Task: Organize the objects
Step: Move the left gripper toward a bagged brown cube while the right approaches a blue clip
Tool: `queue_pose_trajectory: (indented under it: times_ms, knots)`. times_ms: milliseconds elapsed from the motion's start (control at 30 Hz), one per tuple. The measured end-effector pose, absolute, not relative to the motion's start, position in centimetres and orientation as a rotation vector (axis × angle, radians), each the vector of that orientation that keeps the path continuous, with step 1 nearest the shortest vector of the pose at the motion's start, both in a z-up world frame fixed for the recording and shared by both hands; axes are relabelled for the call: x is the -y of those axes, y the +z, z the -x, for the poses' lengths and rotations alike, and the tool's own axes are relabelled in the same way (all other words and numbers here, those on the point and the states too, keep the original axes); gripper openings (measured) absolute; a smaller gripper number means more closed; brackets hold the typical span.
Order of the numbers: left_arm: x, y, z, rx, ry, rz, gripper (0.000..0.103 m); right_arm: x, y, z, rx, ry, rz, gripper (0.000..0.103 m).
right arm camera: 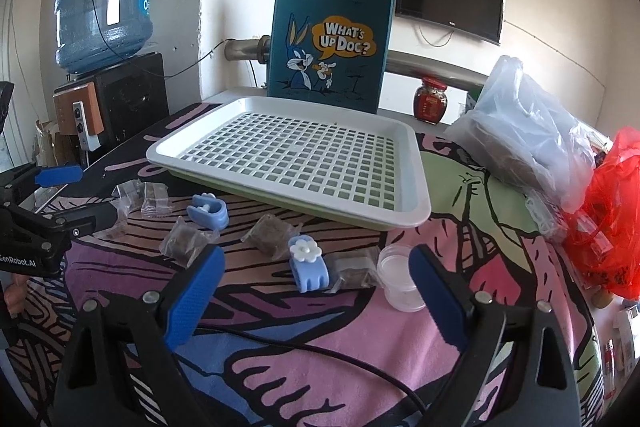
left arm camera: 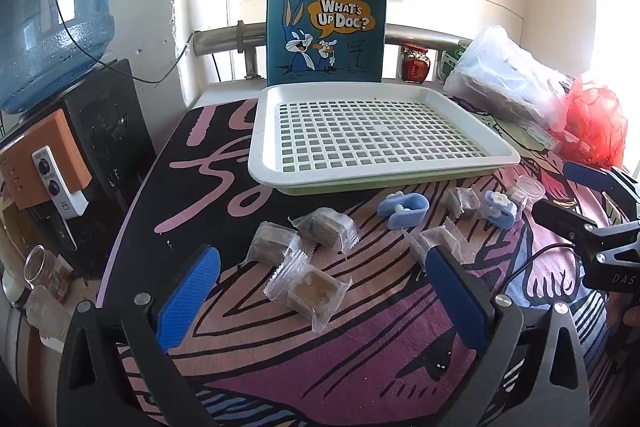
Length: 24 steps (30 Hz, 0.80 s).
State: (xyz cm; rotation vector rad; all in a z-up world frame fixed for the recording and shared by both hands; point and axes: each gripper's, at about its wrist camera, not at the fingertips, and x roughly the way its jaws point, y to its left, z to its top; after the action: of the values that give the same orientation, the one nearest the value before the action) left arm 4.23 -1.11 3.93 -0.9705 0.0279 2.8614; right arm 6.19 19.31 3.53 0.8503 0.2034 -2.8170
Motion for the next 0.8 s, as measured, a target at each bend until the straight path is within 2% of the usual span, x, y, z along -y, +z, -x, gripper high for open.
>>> queue_pose_trajectory:
  times_ms: [267, 400, 500, 667, 800]
  knots:
    - [1.3, 3.8, -4.1, -0.008, 2.856, 0.982, 0.103, -19.1, 3.5, -5.4, -0.217, -2.807, -0.858, 0.093]
    - [1.3, 3.6, -3.8, 0.0, 2.838, 1.002, 0.101, -19.1, 2.8, -4.7, -0.211, -2.771, -0.921, 0.083]
    - [1.3, 3.5, -3.7, 0.003, 2.831, 1.015, 0.098, -19.0, 2.6, -4.5, -0.201, -2.746, -0.937, 0.08]
    - [1.6, 2.9, -3.0, 0.032, 2.791, 1.087, 0.086, -18.8, 2.3, -4.2, -0.197, -2.701, -0.959, 0.072]
    - [1.9, 2.3, -2.5, 0.065, 2.766, 1.138, 0.084, -18.7, 1.9, -3.5, -0.178, -2.653, -1.006, 0.065]
